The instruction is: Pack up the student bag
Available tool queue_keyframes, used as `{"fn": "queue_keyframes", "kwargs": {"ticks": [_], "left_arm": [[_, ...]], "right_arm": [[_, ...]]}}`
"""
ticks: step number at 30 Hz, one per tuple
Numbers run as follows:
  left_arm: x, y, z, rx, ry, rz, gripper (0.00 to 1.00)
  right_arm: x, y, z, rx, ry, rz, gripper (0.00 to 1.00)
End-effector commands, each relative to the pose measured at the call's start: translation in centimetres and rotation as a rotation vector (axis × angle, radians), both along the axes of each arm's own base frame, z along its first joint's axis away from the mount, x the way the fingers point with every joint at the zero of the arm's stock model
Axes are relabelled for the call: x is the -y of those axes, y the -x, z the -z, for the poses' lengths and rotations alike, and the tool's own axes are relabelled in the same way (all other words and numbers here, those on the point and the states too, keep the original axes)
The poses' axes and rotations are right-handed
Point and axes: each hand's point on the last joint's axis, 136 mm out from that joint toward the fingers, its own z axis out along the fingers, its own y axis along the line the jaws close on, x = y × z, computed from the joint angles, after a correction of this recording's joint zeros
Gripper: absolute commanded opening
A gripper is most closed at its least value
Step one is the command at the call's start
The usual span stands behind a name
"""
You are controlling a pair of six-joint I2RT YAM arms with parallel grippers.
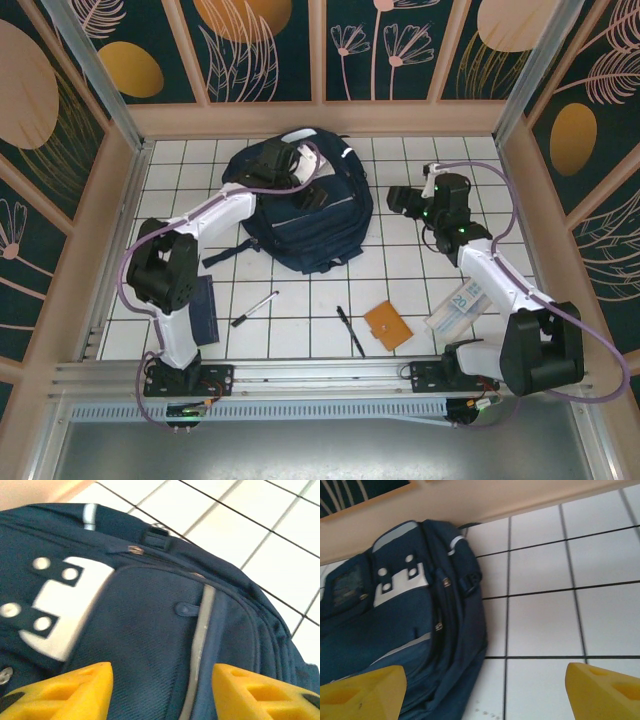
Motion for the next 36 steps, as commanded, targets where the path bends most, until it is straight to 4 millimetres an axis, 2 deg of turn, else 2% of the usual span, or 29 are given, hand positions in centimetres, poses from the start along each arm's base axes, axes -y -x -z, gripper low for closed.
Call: {"fn": "queue_keyframes", "kwargs": {"ticks": [1, 4, 5, 8, 10, 12, 16, 19, 22, 24, 27, 31, 36], "left_arm": [[-3.1, -0.7, -3.2, 0.007, 0.092, -0.271, 0.73], [-7.6, -0.2, -2.2, -0.032, 0.089, -0.497, 0.93], [-9.5, -0.1, -1.4, -0.052, 0.085, -0.583, 0.97], [-14.5, -0.2, 1.6, -0.16, 0.106, -0.782, 0.97], [-16.6, -0.3, 3.7, -0.248, 0.126, -0.874, 0.99], [-17.5, -0.5, 6.1, -0.312, 0.111, -0.923, 0.99], [-17.5, -0.8, 10.3, -0.415, 0.106, -0.973, 0.99], [-17.4, -1.0, 12.8, -0.472, 0.103, -1.002, 0.97], [-16.2, -0.8, 14.5, -0.531, 0.133, -0.965, 0.86], [-15.1, -0.6, 14.8, -0.561, 0.186, -0.93, 0.76], [-13.2, 0.3, 14.2, -0.611, 0.294, -0.858, 0.59], [-10.7, 2.4, 13.1, -0.691, 0.39, -0.794, 0.52], [-7.1, 4.3, 10.9, -0.704, 0.412, -0.697, 0.54]], "right_arm": [[-3.5, 2.2, 2.2, -0.112, -0.067, -0.132, 0.83], [-6.1, 3.7, 3.0, -0.144, -0.047, -0.204, 0.83], [-7.2, 4.2, 3.3, -0.154, -0.048, -0.23, 0.83], [-10.2, 5.2, 4.0, -0.181, -0.05, -0.284, 0.83], [-12.0, 5.7, 4.3, -0.188, -0.048, -0.303, 0.83], [-14.2, 6.3, 4.5, -0.189, -0.056, -0.336, 0.83], [-18.1, 7.3, 5.4, -0.188, -0.03, -0.391, 0.83], [-20.3, 7.8, 7.0, -0.187, 0.057, -0.429, 0.83], [-21.6, 7.9, 8.5, -0.212, 0.109, -0.422, 0.82], [-21.5, 7.6, 9.2, -0.23, 0.111, -0.397, 0.83], [-20.5, 6.6, 10.3, -0.248, 0.159, -0.346, 0.82], [-17.5, 4.3, 11.2, -0.271, 0.193, -0.263, 0.83], [-15.2, 2.7, 9.4, -0.233, 0.173, -0.252, 0.82]]}}
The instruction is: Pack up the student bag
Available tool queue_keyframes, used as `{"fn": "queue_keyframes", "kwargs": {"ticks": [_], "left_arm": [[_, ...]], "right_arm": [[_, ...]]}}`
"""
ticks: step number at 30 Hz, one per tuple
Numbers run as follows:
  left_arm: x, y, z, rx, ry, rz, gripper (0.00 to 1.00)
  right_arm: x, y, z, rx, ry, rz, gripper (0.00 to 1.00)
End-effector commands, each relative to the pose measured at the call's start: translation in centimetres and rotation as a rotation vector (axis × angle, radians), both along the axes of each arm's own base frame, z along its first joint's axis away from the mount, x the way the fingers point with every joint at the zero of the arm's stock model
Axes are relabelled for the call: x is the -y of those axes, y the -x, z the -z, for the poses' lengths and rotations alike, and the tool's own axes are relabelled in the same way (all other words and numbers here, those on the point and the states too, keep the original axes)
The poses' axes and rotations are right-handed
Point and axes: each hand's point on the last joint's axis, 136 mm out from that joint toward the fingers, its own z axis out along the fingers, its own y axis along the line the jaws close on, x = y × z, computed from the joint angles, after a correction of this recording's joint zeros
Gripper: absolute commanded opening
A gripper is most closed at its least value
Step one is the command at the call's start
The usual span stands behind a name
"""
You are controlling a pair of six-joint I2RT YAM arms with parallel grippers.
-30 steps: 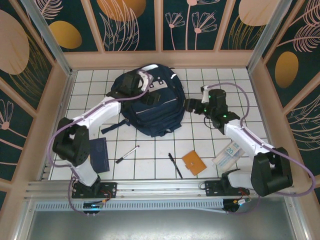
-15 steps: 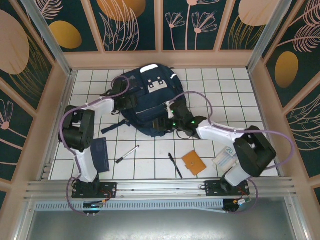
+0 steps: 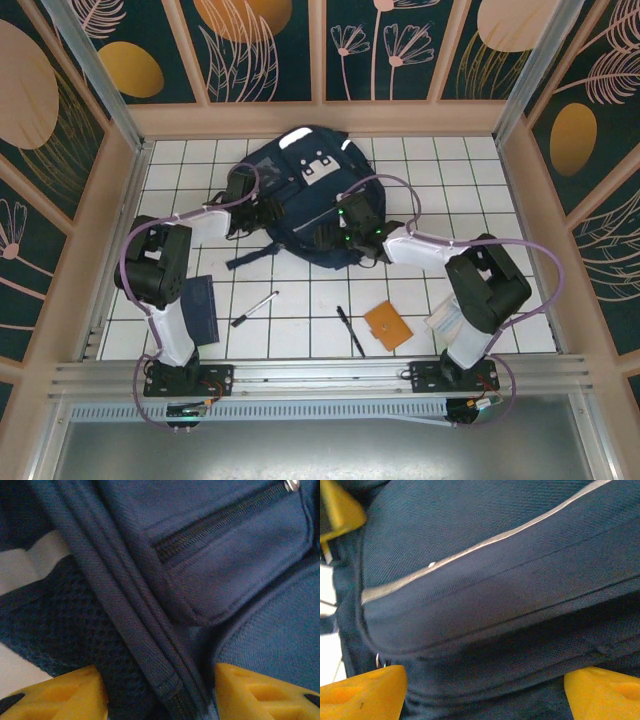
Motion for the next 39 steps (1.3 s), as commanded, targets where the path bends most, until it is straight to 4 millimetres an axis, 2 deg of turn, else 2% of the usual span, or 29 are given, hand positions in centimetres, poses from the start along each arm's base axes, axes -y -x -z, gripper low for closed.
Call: {"fn": "queue_keyframes", "kwargs": {"ticks": [1, 4, 6, 9, 12, 15, 18, 20, 23, 25, 26, 28, 30, 32, 34, 35, 39], "left_arm": [[4.4, 2.9, -2.2, -0.045, 0.138, 0.114, 0.55], [3.7, 3.2, -4.3, -0.01, 0.119, 0.098, 0.59], [2.2, 3.5, -4.2, -0.008, 0.035, 0.075, 0.63], [0.2, 3.7, -2.7, -0.018, -0.095, 0.047, 0.67], [-0.4, 3.6, 0.3, -0.079, -0.149, 0.041, 0.69], [-1.0, 3.6, 2.9, -0.13, -0.18, 0.003, 0.7], [-1.0, 3.9, 4.5, -0.155, -0.175, -0.01, 0.68], [-0.9, 4.3, 5.1, -0.163, -0.166, -0.007, 0.61], [-0.1, 5.0, 5.4, -0.17, -0.106, 0.012, 0.3], [1.0, 5.4, 4.6, -0.161, -0.049, 0.039, 0.19], [1.2, 5.5, 4.1, -0.155, -0.041, 0.043, 0.15], [1.8, 5.8, 2.5, -0.133, -0.025, 0.062, 0.07], [2.5, 6.0, 0.7, -0.115, 0.018, 0.08, 0.0], [3.2, 6.1, -1.1, -0.11, 0.067, 0.089, 0.0], [3.8, 6.1, -2.7, -0.107, 0.102, 0.097, 0.0], [4.1, 6.0, -4.1, -0.09, 0.122, 0.098, 0.0], [5.5, 5.9, -7.4, -0.076, 0.218, 0.111, 0.0]], "right_arm": [[0.5, -0.6, -2.4, 0.045, -0.01, -0.027, 0.81], [-0.9, 1.4, -2.7, -0.026, -0.032, -0.087, 0.78], [-2.5, 3.4, -2.7, -0.082, -0.075, -0.115, 0.78], [-4.4, 5.2, -1.8, -0.149, -0.088, -0.125, 0.76], [-6.1, 5.4, -0.7, -0.168, -0.103, -0.111, 0.74], [-7.3, 5.3, -0.6, -0.163, -0.123, -0.109, 0.73], [-5.8, 4.0, -0.4, -0.108, -0.045, -0.065, 0.73], [-4.1, 2.8, 0.0, -0.086, 0.011, -0.041, 0.73], [-0.9, 0.8, 0.7, -0.072, 0.059, 0.002, 0.73], [1.4, -0.6, 0.3, -0.054, 0.078, 0.031, 0.74], [2.0, -0.9, -0.2, -0.044, 0.073, 0.026, 0.74], [3.6, -2.0, -2.1, -0.002, 0.079, 0.034, 0.76], [4.5, -2.2, -3.9, 0.037, 0.094, 0.039, 0.77], [4.8, -1.7, -5.4, 0.032, 0.09, 0.054, 0.77], [3.2, 0.4, -6.4, -0.019, 0.024, 0.026, 0.77], [2.1, 1.7, -6.7, -0.042, -0.008, 0.009, 0.76], [-3.8, 7.1, -6.1, -0.163, -0.138, -0.032, 0.74]]}}
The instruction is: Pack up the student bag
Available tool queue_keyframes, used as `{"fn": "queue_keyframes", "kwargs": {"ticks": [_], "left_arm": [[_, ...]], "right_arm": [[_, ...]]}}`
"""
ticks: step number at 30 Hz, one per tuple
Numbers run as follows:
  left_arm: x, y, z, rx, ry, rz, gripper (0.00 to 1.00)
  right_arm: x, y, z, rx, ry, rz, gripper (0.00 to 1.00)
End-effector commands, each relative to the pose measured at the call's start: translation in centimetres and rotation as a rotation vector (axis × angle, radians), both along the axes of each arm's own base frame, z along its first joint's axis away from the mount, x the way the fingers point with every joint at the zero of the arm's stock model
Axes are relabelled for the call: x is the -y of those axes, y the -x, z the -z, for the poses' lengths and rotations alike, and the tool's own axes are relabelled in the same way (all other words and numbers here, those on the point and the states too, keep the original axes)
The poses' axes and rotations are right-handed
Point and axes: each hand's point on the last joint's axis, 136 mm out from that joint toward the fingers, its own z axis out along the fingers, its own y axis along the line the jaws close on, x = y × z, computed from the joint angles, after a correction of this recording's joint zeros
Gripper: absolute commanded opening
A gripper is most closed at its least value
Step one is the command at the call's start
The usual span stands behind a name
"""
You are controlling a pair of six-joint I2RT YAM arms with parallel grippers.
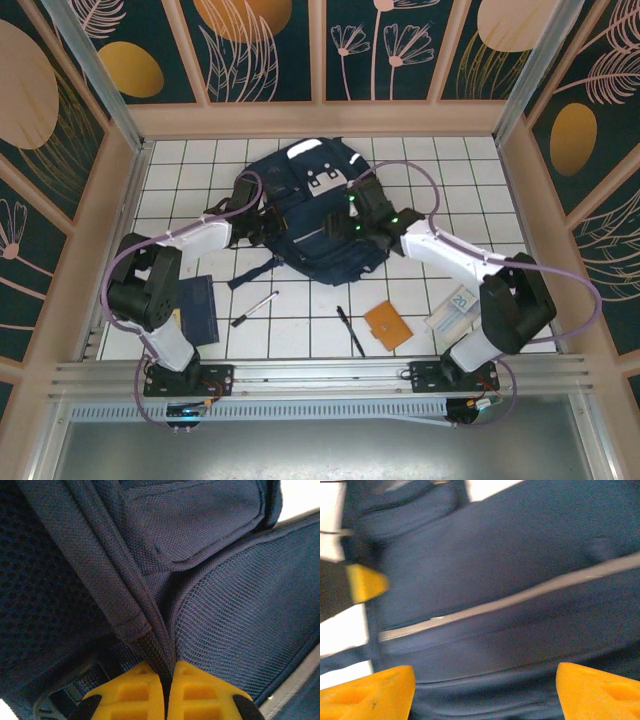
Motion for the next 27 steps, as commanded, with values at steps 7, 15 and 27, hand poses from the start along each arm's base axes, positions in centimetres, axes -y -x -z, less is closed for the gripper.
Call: {"fn": "queue_keyframes", "kwargs": {"ticks": [7, 15, 27], "left_arm": [[3.8, -0.5, -8.1, 0.062, 0.197, 0.045, 0.0], [2.5, -1.1, -8.4, 0.095, 0.15, -0.019, 0.0], [2.3, -0.4, -4.7, 0.002, 0.175, -0.09, 0.0]], "right_arm": [[-6.6, 4.4, 5.2, -0.136, -0.013, 0.038, 0.72], [-0.6, -2.5, 7.6, -0.006, 0.242, 0.093, 0.68], [2.1, -5.2, 3.6, 0.024, 0.11, 0.05, 0.67]]}}
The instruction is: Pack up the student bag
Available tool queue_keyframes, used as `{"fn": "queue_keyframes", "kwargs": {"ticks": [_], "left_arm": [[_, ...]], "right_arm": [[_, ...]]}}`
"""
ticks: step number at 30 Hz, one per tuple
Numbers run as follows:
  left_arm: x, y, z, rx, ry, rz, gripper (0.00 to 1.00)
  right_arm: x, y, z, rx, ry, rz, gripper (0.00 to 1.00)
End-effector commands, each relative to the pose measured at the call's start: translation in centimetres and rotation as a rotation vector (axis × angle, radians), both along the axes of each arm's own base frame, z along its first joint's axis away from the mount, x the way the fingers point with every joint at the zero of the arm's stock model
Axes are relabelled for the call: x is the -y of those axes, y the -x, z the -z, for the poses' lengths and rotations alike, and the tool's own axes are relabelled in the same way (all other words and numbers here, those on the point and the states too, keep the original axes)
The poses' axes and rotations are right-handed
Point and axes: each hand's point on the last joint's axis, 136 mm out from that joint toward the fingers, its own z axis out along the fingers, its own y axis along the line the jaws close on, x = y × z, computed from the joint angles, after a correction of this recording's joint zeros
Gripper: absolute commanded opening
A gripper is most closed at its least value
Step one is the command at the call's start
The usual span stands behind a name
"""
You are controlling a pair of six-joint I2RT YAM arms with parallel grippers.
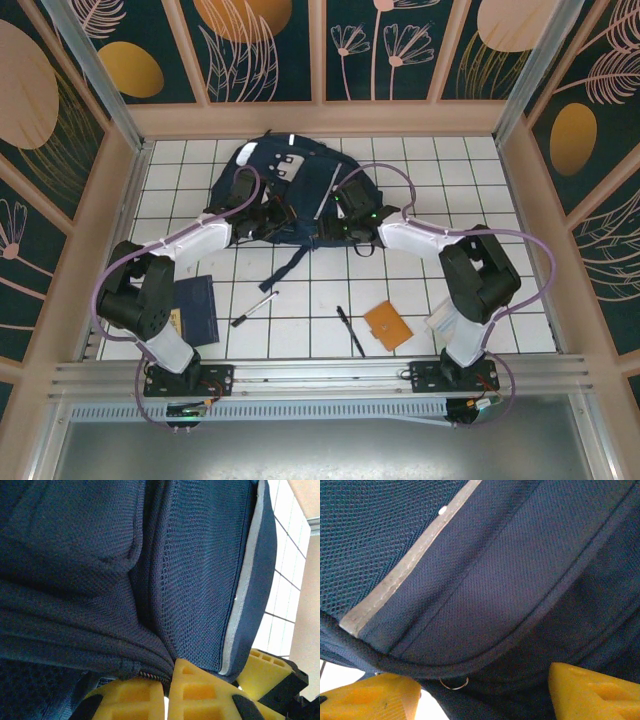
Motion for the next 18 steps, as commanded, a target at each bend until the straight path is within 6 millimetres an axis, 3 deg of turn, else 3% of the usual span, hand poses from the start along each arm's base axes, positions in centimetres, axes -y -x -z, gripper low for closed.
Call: {"fn": "queue_keyframes", "kwargs": {"ticks": [1, 8, 12, 14, 18], "left_arm": [[0.0, 0.2, -1.0, -0.015, 0.033, -0.019, 0.0], [0.4, -0.9, -3.2, -0.021, 0.098, -0.079, 0.0], [0.8, -1.1, -4.0, -0.022, 0.123, -0.08, 0.0], [0.9, -1.2, -4.3, -0.021, 0.128, -0.075, 0.0], [1.0, -0.9, -4.7, -0.017, 0.141, -0.071, 0.0]], "right_arm": [[1.2, 0.7, -2.7, 0.0, -0.049, 0.061, 0.67], [-0.7, 7.6, -2.5, -0.114, -0.114, 0.039, 0.67], [-4.8, 10.2, -2.5, -0.159, -0.216, -0.017, 0.6], [-5.3, 9.8, -1.7, -0.147, -0.209, 0.015, 0.56], [-5.2, 6.3, -1.1, -0.017, -0.148, 0.076, 0.44]]}}
